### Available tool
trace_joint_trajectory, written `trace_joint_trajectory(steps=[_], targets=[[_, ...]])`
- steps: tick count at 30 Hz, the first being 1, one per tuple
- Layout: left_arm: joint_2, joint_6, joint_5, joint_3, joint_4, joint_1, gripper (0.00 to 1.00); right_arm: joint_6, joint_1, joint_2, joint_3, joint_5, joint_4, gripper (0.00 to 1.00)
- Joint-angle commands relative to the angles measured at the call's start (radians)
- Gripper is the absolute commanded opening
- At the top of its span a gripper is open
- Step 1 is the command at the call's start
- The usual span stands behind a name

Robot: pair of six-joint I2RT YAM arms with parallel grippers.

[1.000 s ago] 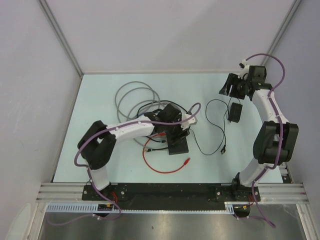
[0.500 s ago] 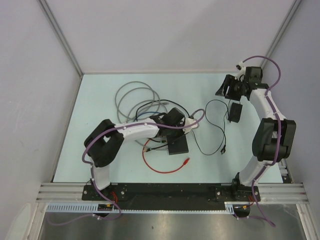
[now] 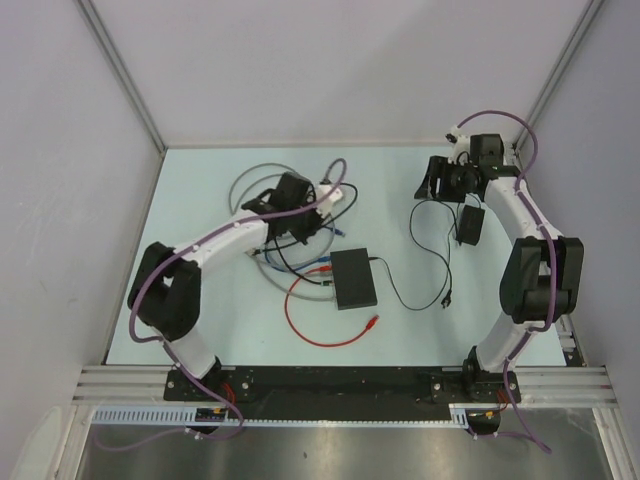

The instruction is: Pull the plug from the switch port

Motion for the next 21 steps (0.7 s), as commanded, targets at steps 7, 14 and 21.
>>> trace_joint_trajectory(steps=[7,14,21], targets=[[0.037,0.375,-0.127,0.024,-0.017,0.169,0.0,-0.084,0.07,-0.025,0.025,-0.002,-0.034,0.66],[0.07,0.407,-0.074,0.002,-0.103,0.204,0.18,-0.134,0.084,-0.008,0.009,-0.022,-0.059,0.66],[0.045,0.297,0.005,0.047,-0.164,0.215,0.56,-0.22,0.113,0.019,0.002,-0.057,-0.091,0.67]])
